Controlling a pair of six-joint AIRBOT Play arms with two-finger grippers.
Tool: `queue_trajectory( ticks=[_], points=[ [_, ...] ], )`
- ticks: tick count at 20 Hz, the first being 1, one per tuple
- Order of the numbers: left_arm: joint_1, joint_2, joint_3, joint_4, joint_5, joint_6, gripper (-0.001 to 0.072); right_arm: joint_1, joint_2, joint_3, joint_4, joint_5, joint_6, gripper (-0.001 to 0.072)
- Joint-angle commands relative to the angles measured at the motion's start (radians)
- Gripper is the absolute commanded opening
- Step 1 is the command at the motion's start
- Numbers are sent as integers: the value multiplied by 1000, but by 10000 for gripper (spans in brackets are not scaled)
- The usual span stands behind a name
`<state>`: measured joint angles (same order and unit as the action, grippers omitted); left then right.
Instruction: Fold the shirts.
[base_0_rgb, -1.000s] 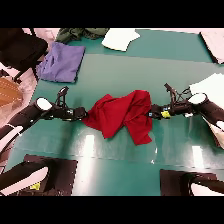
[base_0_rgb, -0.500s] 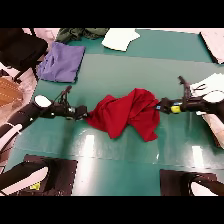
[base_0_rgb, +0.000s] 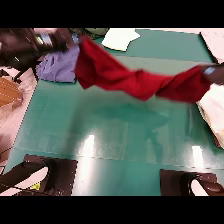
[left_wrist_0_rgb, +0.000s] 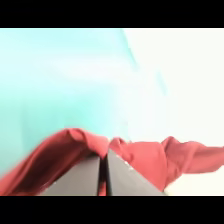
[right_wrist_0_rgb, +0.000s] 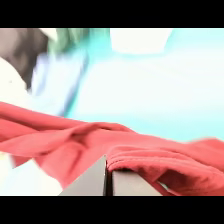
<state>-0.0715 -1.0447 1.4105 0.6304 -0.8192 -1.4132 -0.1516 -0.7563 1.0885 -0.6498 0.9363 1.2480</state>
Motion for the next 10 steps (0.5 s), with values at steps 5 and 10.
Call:
queue_trajectory(
  ticks=[5,10],
  points=[
    [0,3,371,89,-195,-84,30,-138,137,273,-68,119,-18,18],
    [0,3,658,259,-609,-216,30,-207,314,363,-301,229,90,18]
  ],
)
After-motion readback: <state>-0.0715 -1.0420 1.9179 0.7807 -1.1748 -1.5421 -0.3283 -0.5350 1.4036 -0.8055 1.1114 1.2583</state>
